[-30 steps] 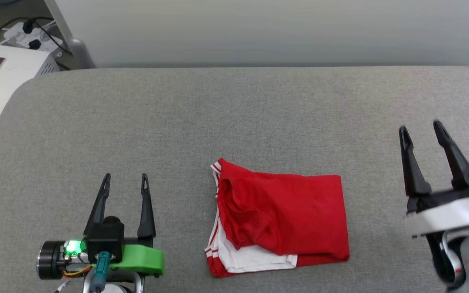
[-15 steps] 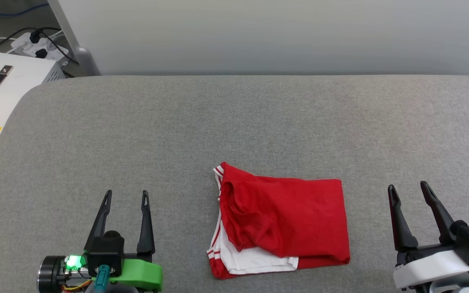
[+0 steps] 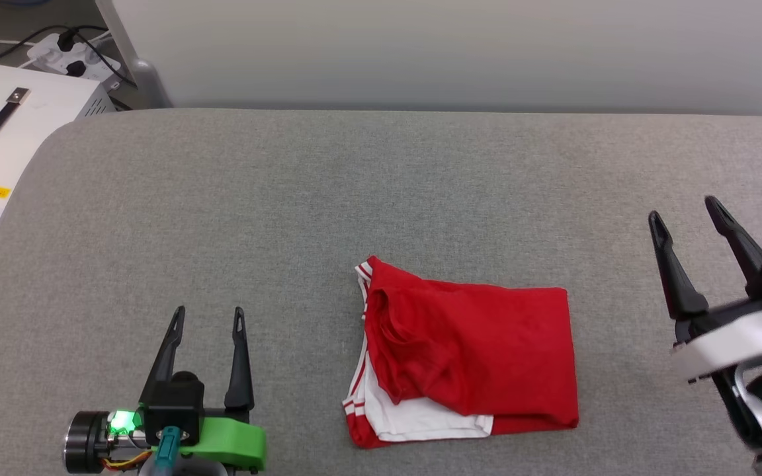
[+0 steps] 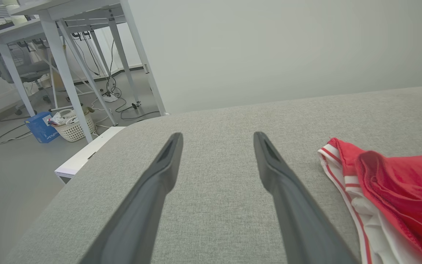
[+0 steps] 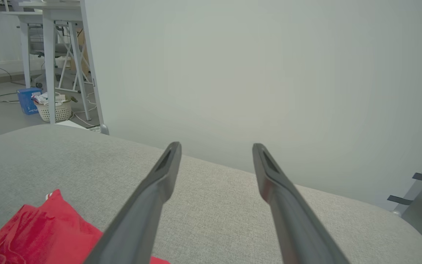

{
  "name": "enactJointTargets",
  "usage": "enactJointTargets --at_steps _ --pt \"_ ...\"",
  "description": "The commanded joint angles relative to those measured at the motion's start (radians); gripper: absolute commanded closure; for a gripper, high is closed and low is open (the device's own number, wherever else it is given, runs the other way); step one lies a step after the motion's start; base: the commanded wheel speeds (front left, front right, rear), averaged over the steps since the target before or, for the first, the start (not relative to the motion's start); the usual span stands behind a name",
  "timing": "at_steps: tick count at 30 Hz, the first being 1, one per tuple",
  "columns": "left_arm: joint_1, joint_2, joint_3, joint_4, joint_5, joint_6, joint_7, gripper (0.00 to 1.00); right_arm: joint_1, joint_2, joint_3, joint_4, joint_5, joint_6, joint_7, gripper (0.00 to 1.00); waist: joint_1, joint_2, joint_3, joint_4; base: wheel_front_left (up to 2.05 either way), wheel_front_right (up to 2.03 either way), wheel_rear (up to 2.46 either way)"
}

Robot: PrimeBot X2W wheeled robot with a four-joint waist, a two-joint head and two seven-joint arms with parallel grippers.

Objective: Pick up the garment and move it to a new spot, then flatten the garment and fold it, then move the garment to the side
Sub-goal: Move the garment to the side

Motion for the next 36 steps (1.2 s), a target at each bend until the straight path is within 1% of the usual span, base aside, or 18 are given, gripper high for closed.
enactJointTargets --at_steps 1,3,6,8,9,10,12,14,16,20,22,30,33,36 --pt "-0.021 -0.001 0.001 0.002 0.001 -0.004 -0.006 0.00 -0.055 -0.045 0.044 0.005 0.048 -0.001 0.066 0.00 0.0000 0.0000 0.011 0.006 0.00 0.00 0.00" --pt "-0.026 -0.002 0.002 0.002 0.002 -0.005 -0.006 0.00 -0.110 -0.099 0.098 0.013 0.135 -0.001 0.194 0.00 0.0000 0.0000 0.019 0.009 0.00 0.00 0.00" --pt "-0.033 -0.005 0.003 0.003 0.002 -0.005 -0.006 0.00 -0.179 -0.176 0.167 0.026 0.302 -0.001 0.417 0.00 0.0000 0.0000 0.031 0.014 0.00 0.00 0.00" --pt "-0.038 -0.008 0.002 0.004 0.003 -0.006 -0.006 0.00 -0.205 -0.215 0.194 0.030 0.406 -0.001 0.559 0.00 0.0000 0.0000 0.040 0.019 0.00 0.00 0.00" --pt "-0.040 -0.009 0.001 0.004 0.003 -0.006 -0.006 0.00 -0.211 -0.227 0.202 0.031 0.438 -0.001 0.606 0.00 0.0000 0.0000 0.043 0.021 0.00 0.00 0.00" --pt "-0.045 -0.012 0.000 0.004 0.003 -0.006 -0.006 0.00 -0.219 -0.248 0.214 0.032 0.497 -0.001 0.688 0.00 0.0000 0.0000 0.050 0.025 0.00 0.00 0.00" --pt "-0.054 -0.016 -0.003 0.003 0.004 -0.008 -0.006 0.00 -0.218 -0.270 0.220 0.041 0.582 -0.001 0.797 0.00 0.0000 0.0000 0.064 0.034 0.00 0.00 0.00" --pt "-0.065 -0.020 -0.007 0.002 0.006 -0.011 -0.006 0.00 -0.212 -0.281 0.223 0.047 0.643 -0.001 0.877 0.00 0.0000 0.0000 0.079 0.044 0.00 0.00 0.00" --pt "-0.078 -0.024 -0.010 0.002 0.007 -0.013 -0.006 0.00 -0.201 -0.284 0.224 0.056 0.686 -0.001 0.933 0.00 0.0000 0.0000 0.096 0.056 0.00 0.00 0.00" --pt "-0.104 -0.034 -0.019 0.004 0.009 -0.016 -0.006 0.00 -0.177 -0.280 0.244 0.070 0.732 -0.001 1.004 0.00 0.0000 0.0000 0.130 0.082 0.00 0.00 0.00" --pt "-0.115 -0.037 -0.023 0.005 0.011 -0.018 -0.006 0.00 -0.166 -0.274 0.261 0.078 0.742 -0.001 1.020 0.00 0.0000 0.0000 0.146 0.094 0.00 0.00 0.00" --pt "-0.144 -0.046 -0.033 0.011 0.016 -0.020 -0.006 0.00 -0.154 -0.212 0.305 0.156 0.766 -0.001 1.000 0.00 0.0000 0.0000 0.189 0.129 0.00 0.00 0.00" --pt "-0.150 -0.047 -0.035 0.015 0.017 -0.021 -0.006 0.00 -0.147 -0.204 0.341 0.171 0.772 -0.001 0.996 0.00 0.0000 0.0000 0.194 0.134 0.00 0.00 0.00" --pt "-0.156 -0.047 -0.034 0.021 0.018 -0.020 -0.006 0.00 -0.148 -0.206 0.368 0.171 0.769 -0.001 0.964 0.00 0.0000 0.0000 0.195 0.137 0.00 0.00 0.00"
